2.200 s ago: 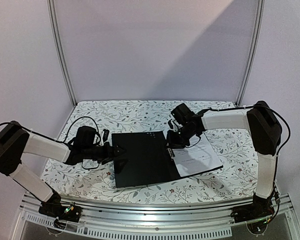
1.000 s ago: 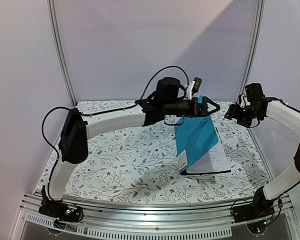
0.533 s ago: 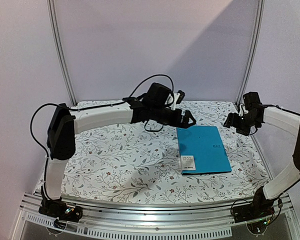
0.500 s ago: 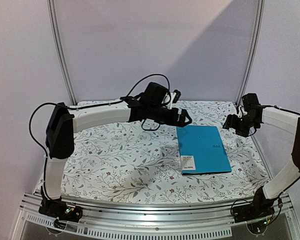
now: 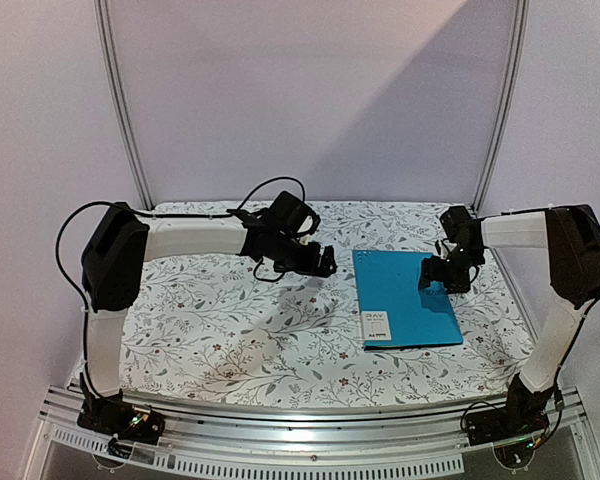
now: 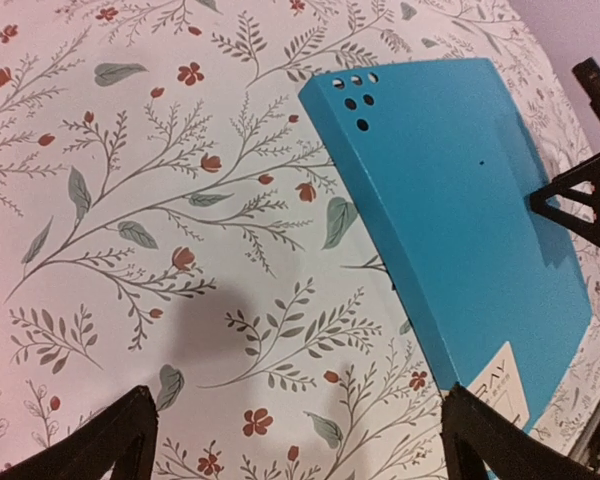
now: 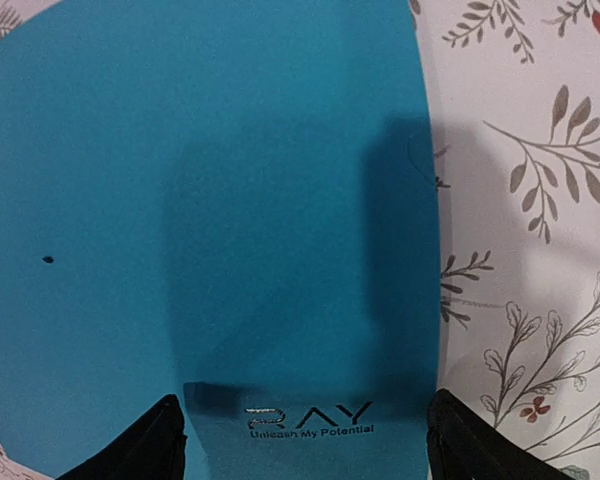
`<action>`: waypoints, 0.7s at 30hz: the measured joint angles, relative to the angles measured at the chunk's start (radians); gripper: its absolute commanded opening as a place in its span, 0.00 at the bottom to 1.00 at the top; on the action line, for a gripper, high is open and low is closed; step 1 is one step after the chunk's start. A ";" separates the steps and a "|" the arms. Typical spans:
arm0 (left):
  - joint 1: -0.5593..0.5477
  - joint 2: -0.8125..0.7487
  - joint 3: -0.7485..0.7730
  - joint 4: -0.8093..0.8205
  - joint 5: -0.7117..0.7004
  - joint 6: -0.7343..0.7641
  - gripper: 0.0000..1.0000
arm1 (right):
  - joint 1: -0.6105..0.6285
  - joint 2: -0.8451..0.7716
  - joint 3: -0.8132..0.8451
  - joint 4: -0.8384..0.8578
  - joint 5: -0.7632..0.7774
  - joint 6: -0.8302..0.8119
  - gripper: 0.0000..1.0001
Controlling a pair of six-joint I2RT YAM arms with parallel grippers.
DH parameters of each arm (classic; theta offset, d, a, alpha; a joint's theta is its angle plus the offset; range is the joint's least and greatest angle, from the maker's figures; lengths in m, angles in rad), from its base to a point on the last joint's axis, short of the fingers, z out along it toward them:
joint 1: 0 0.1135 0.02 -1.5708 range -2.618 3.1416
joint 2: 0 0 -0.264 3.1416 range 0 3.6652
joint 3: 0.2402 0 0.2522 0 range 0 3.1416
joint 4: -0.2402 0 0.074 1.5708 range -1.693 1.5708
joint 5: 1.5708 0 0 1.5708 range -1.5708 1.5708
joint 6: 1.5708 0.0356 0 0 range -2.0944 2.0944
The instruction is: Put the files into the folder
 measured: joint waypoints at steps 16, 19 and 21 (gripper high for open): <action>0.040 0.000 -0.043 0.007 0.067 -0.065 1.00 | 0.252 0.146 0.178 0.078 -0.220 0.107 0.82; 0.040 0.000 -0.043 0.003 0.071 -0.079 1.00 | 0.279 0.168 0.219 0.076 -0.251 0.128 0.85; 0.040 0.000 -0.043 0.002 0.079 -0.084 0.99 | 0.282 0.164 0.231 0.056 -0.241 0.127 0.86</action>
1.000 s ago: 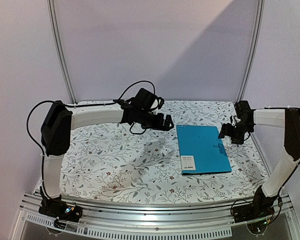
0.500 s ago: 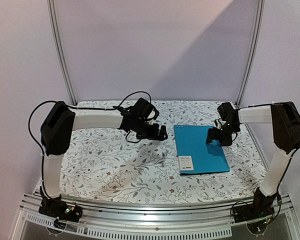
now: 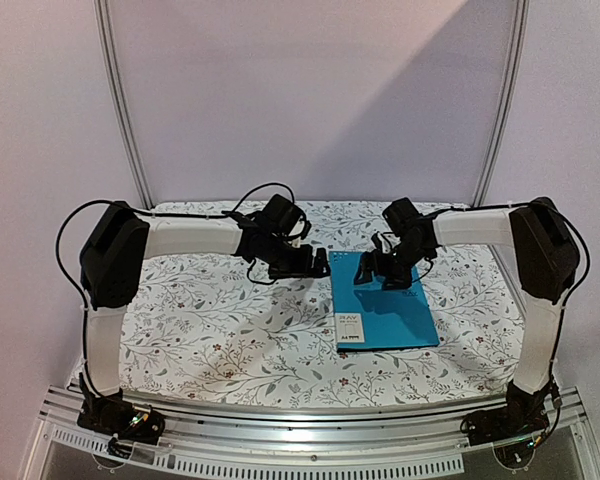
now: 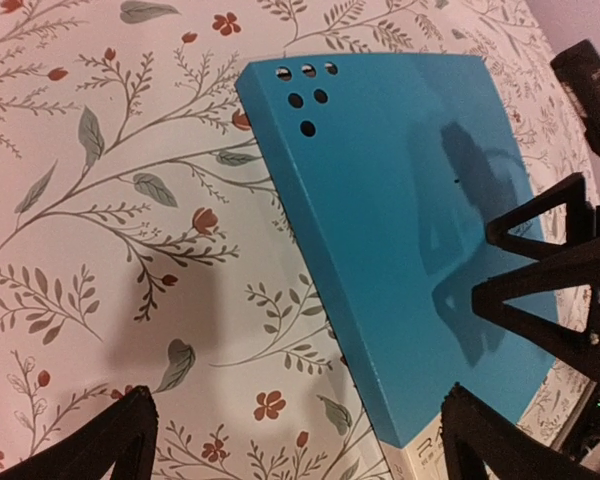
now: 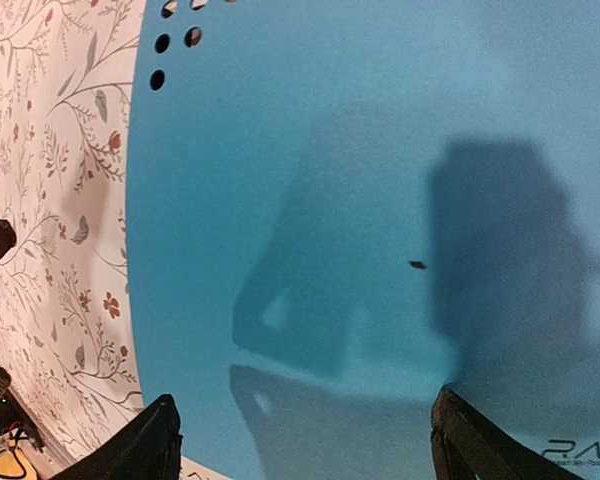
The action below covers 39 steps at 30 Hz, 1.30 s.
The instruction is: Put the files into the folder
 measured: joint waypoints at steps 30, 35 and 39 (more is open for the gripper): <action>0.000 0.001 -0.006 -0.024 0.004 -0.007 0.99 | -0.124 -0.185 -0.268 -0.039 0.146 -0.127 0.89; 0.000 0.001 -0.004 -0.027 -0.002 -0.002 1.00 | -0.066 -0.165 -0.243 -0.027 0.098 -0.101 0.89; 0.001 0.001 -0.004 -0.029 -0.007 -0.002 1.00 | -0.003 -0.116 -0.179 -0.026 0.070 -0.093 0.89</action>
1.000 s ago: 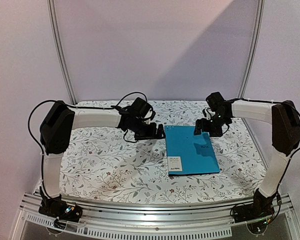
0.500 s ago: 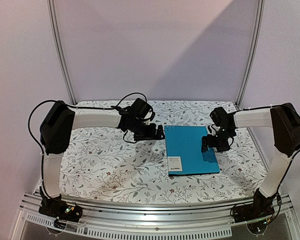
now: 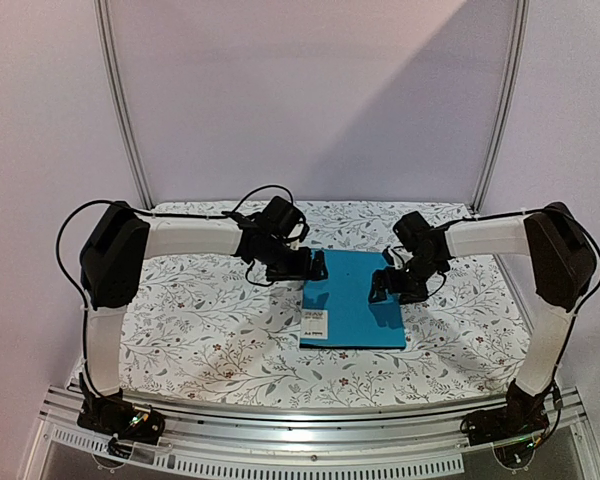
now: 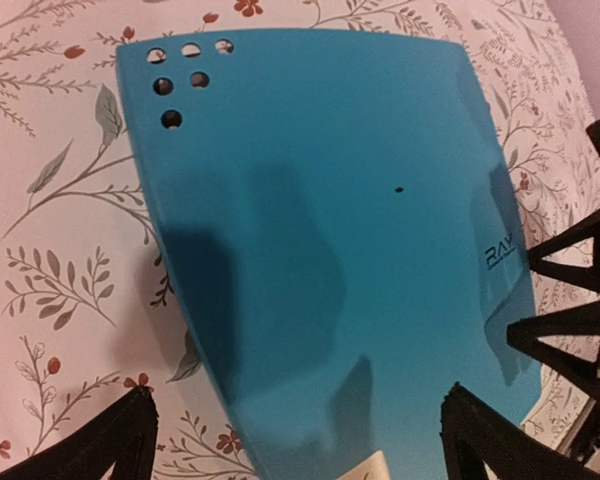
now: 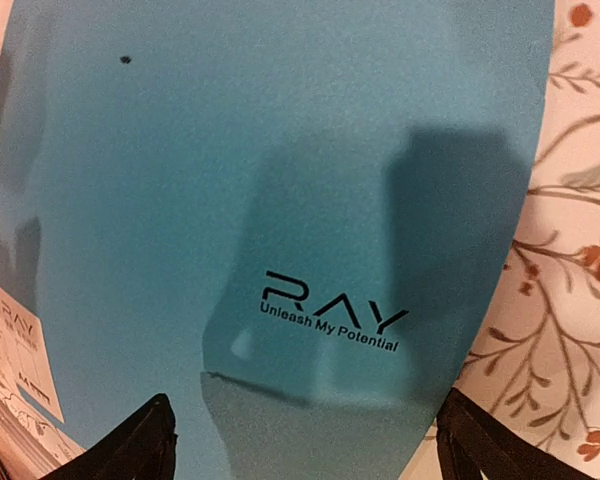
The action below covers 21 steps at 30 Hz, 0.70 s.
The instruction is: Put the files into the folder
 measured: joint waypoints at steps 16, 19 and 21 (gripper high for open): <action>0.001 0.000 0.007 -0.011 -0.074 0.020 0.99 | 0.000 -0.072 -0.042 0.018 0.092 -0.026 0.99; 0.002 -0.002 0.022 -0.034 -0.137 0.047 1.00 | 0.000 -0.201 -0.130 0.084 0.154 -0.042 0.99; 0.003 -0.014 0.034 -0.053 -0.205 0.077 1.00 | 0.000 -0.289 -0.170 0.135 0.212 -0.058 0.99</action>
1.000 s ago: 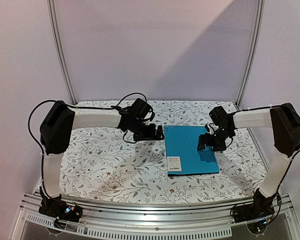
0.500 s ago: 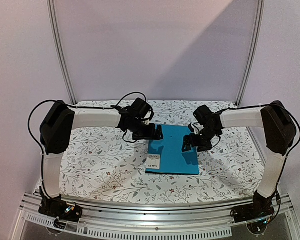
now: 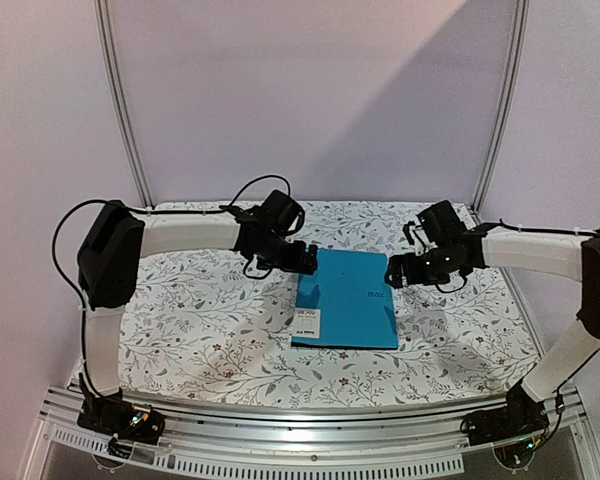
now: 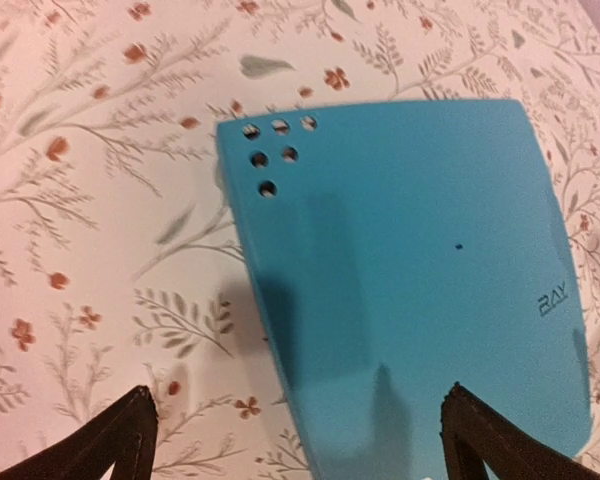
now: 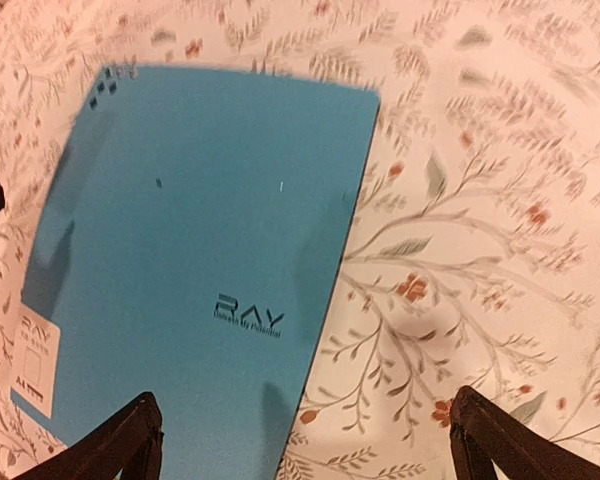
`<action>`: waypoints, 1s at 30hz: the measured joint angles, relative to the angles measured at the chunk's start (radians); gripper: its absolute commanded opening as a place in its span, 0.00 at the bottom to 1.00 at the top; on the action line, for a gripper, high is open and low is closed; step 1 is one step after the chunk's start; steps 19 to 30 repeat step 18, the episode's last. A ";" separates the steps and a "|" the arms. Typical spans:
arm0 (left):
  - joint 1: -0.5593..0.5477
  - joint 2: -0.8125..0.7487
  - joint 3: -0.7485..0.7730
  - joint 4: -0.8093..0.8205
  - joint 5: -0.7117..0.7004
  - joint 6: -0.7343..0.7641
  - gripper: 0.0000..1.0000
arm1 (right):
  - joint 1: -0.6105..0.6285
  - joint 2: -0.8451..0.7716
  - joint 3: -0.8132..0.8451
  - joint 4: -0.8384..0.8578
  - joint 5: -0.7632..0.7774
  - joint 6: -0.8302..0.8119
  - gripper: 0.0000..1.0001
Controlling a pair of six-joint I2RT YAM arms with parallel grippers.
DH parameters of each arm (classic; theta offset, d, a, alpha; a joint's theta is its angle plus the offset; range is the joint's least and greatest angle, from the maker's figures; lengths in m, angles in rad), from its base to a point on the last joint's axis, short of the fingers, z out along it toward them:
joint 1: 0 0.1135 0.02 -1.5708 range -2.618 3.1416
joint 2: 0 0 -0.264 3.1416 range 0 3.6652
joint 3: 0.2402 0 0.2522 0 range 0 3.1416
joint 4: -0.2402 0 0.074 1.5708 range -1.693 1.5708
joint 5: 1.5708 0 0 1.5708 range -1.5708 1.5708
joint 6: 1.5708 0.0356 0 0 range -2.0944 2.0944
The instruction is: Put the files into the folder
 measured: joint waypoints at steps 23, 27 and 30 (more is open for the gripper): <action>0.055 -0.349 -0.127 0.190 -0.350 0.166 1.00 | 0.000 -0.366 -0.132 0.316 0.438 -0.156 0.99; 0.055 -0.349 -0.127 0.190 -0.350 0.166 1.00 | 0.000 -0.366 -0.132 0.316 0.438 -0.156 0.99; 0.055 -0.349 -0.127 0.190 -0.350 0.166 1.00 | 0.000 -0.366 -0.132 0.316 0.438 -0.156 0.99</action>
